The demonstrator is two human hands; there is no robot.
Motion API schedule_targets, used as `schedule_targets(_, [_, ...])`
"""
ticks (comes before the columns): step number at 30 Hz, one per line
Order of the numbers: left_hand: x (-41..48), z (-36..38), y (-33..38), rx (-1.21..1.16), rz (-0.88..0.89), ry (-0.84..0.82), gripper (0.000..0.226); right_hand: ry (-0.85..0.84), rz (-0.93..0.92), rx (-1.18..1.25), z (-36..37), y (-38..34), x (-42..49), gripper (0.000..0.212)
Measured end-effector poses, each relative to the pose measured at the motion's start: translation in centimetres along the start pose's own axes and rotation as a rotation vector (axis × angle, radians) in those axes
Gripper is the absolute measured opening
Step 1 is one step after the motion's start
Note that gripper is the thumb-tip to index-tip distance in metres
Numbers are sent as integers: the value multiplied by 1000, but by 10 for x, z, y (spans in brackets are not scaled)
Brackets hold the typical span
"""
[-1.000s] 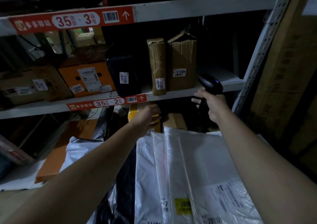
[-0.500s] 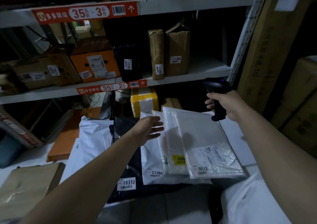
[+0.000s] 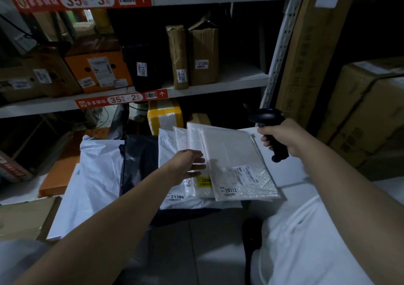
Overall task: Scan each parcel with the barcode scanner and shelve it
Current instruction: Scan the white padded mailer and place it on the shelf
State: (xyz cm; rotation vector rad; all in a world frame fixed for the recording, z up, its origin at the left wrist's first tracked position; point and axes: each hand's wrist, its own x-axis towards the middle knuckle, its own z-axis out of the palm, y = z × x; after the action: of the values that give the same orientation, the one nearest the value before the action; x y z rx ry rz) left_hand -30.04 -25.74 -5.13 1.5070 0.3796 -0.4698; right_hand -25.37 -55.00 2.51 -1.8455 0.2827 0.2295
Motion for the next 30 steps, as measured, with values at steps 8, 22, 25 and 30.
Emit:
schedule_targets(8, [0,-6,-13,17,-37,-12,15,-23,-10,18,9,35,-20,12])
schedule_targets(22, [18,0,-13,-129,-67,-11,35,36,-11,-129,-2,53,-39,9])
schedule_targets(25, [19,6,-8,-119,-65,19,34,26,3,-157,-1,54,-37,11])
schedule_targets(30, [25,17,-3,-65,-73,57,26,-4,15,-251,-1,62,-35,10])
